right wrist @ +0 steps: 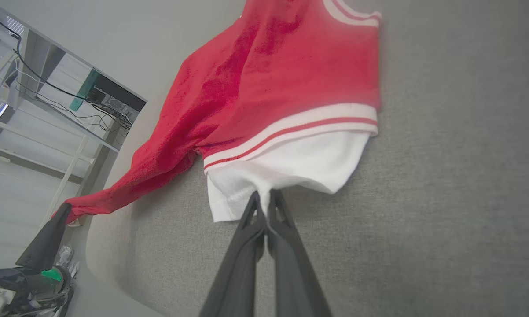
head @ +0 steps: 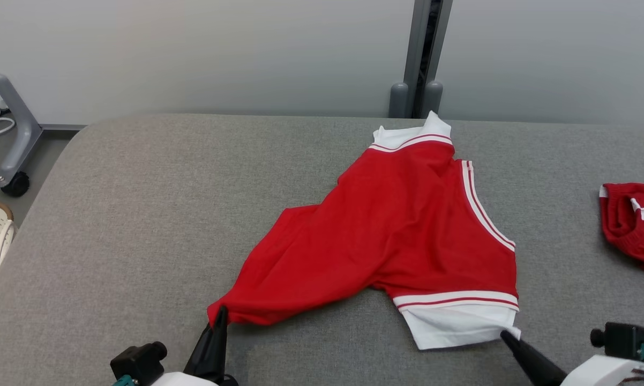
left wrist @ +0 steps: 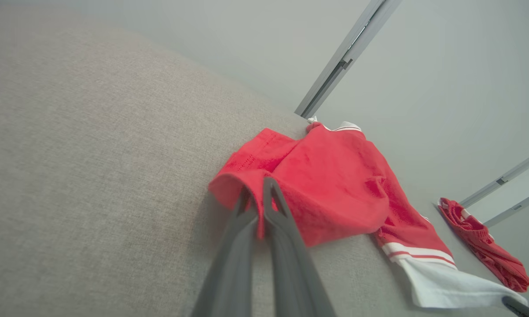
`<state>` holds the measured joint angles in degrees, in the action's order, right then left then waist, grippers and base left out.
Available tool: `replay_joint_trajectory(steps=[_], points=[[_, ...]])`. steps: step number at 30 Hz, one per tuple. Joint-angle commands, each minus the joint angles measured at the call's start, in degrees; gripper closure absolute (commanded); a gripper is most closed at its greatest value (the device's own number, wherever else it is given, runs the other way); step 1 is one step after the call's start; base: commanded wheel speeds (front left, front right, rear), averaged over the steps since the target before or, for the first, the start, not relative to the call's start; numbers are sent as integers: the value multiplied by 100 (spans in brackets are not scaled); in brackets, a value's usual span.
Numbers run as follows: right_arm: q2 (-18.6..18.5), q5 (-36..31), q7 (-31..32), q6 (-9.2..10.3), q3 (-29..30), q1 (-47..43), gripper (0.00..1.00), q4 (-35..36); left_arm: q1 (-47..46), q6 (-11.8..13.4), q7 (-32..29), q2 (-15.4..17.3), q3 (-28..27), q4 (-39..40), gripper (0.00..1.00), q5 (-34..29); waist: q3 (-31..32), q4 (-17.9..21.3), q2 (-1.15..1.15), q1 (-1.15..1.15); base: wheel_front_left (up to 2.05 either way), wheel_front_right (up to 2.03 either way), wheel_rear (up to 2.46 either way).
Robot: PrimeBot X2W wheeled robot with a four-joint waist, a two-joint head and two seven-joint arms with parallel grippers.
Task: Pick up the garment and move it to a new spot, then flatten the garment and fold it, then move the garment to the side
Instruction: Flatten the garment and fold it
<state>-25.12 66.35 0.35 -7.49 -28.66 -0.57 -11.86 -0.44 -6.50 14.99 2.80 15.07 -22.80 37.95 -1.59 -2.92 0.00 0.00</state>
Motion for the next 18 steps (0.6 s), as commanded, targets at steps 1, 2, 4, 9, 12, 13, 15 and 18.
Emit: replay_joint_trajectory(steps=[1, 2, 4, 9, 12, 13, 15, 18], points=[[-190, 63, 3, -1, 67, 149, 100, 169, -49, 12, 22, 24, -101, 81, 100, -65, 43, 28, 0, 0, 0, 0, 0], [-255, 85, 0, -1, 92, 211, 100, 263, -72, 18, 22, 26, -149, 125, 100, -83, 55, 35, 0, 0, 0, 0, 0], [-387, 97, -4, -1, 132, 345, 100, 422, -119, 35, 22, 25, -229, 202, 100, -132, 72, 46, 0, 0, 0, 0, 0], [-619, 106, -31, -1, 220, 699, 100, 730, -222, 56, 22, 24, -388, 367, 100, -230, 102, 58, 0, 0, 0, 0, 0], [-715, 172, -48, -1, 331, 916, 100, 858, -309, 70, 22, 26, -515, 447, 100, -333, 133, 60, 0, 0, 0, 0, 0], [-734, 209, -49, -1, 368, 982, 100, 877, -325, 77, 22, 24, -554, 462, 100, -362, 146, 61, 0, 0, 0, 0, 0], [-757, 236, -49, -1, 402, 1049, 100, 888, -356, 81, 22, 24, -594, 476, 100, -416, 155, 61, 0, 0, 0, 0, 0], [-856, 249, -68, -1, 514, 1288, 100, 861, -483, 80, 22, 24, -683, 535, 100, -665, 178, 65, 0, 0, 0, 0, 0]])
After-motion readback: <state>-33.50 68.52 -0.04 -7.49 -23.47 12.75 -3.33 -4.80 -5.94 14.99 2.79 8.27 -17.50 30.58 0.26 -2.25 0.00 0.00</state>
